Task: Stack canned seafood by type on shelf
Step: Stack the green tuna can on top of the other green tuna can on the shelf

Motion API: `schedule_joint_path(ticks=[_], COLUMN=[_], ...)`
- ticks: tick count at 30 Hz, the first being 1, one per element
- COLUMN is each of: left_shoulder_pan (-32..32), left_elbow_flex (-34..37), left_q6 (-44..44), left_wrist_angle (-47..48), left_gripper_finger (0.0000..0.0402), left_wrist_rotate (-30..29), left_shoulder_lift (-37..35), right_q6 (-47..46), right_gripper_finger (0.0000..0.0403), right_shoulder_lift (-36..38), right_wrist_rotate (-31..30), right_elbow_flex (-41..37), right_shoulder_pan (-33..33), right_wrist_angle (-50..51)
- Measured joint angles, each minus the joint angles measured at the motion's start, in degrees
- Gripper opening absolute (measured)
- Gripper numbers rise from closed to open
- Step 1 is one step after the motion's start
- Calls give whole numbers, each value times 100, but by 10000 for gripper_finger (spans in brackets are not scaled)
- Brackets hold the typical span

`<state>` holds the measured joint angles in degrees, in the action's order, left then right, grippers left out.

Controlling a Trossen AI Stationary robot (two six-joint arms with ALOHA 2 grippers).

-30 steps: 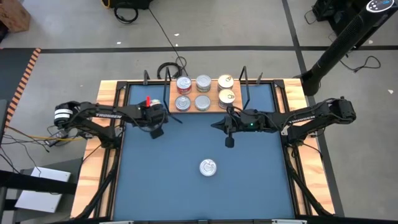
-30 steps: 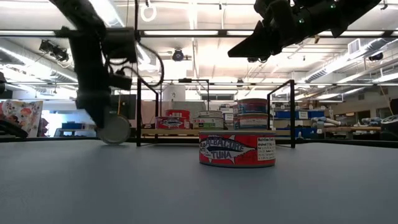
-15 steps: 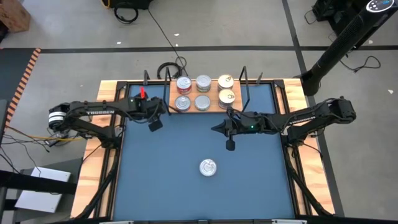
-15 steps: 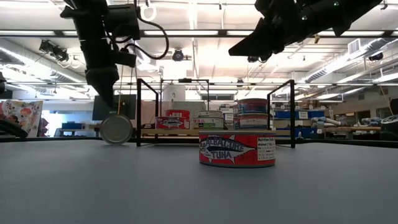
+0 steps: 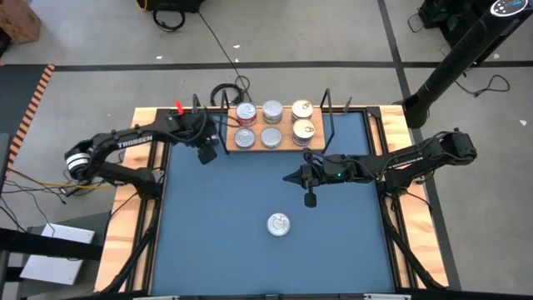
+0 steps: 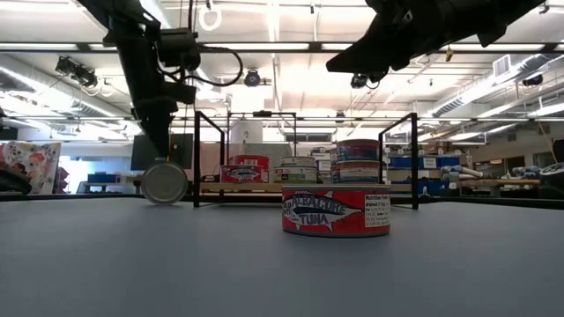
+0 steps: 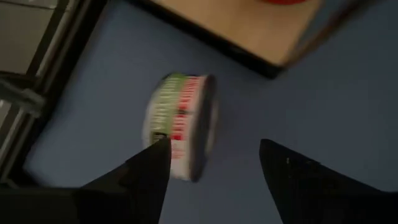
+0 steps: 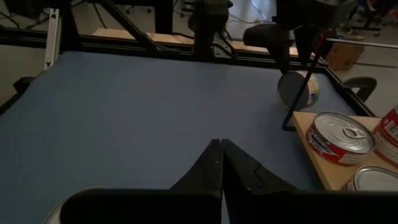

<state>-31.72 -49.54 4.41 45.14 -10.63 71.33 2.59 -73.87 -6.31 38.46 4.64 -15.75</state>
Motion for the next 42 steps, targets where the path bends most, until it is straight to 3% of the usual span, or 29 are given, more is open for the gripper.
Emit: schedule_joint_path(ticks=[11, 26, 30, 36, 42], left_shoulder_pan=[-808, -1030, -1030, -1030, -1030], left_elbow_flex=[2, 7, 7, 7, -6], left_q6=[578, 908, 906, 880, 377], left_wrist_angle=[46, -233, -196, -202, 74], left_gripper_finger=[250, 248, 224, 148, 144], left_wrist_rotate=[420, 440, 751, 988, 931], left_shoulder_lift=[29, 710, 749, 747, 731], right_q6=[0, -2, 0, -2, 0], right_gripper_finger=[8, 8, 8, 8, 8], right_shoulder_lift=[0, 0, 0, 0, 0], right_wrist_rotate=[-1, -2, -2, -2, -2], right_elbow_flex=[0, 0, 0, 0, 0], right_shoulder_pan=[9, 9, 9, 9, 26], right_wrist_angle=[0, -2, -1, -2, -1])
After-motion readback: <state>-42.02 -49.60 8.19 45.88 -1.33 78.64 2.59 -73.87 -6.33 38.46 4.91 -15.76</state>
